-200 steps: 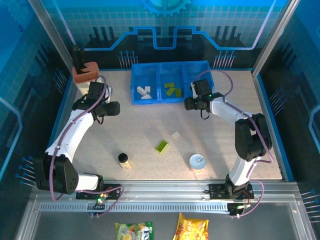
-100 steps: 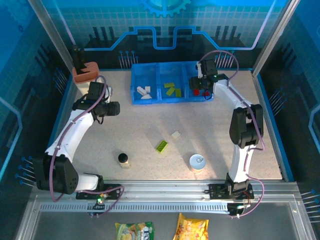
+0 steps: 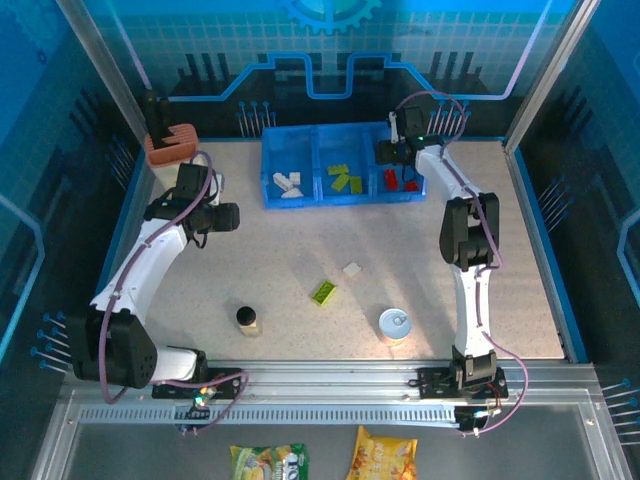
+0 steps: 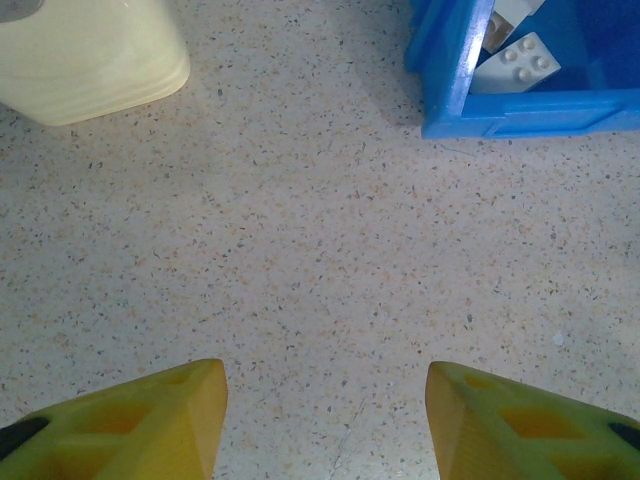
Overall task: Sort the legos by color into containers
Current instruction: Place the lego in the container.
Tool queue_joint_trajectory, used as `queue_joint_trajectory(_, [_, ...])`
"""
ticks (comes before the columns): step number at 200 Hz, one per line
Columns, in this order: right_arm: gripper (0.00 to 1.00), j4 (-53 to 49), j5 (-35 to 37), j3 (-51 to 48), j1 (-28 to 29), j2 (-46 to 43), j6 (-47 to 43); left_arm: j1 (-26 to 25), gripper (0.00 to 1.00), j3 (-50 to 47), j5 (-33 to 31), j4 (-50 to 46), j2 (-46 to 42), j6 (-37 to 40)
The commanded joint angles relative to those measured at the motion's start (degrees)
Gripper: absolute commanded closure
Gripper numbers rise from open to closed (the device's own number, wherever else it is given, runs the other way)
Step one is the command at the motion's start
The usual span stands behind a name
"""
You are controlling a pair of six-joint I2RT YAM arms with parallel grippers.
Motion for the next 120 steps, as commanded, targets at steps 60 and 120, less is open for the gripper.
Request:
queue_joint_trajectory(60, [0.63, -3.73, -1.61, 11.25, -1.81, 11.53, -0.44, 0.56, 0.44, -0.95, 0.75, 0.51, -0.42, -0.51])
queue_joint_trajectory(120, [0.39, -5.94, -1.08, 13.80, -2.36, 12.96, -0.26, 0.58, 0.44, -0.90, 0.53, 0.47, -0.42, -0.42])
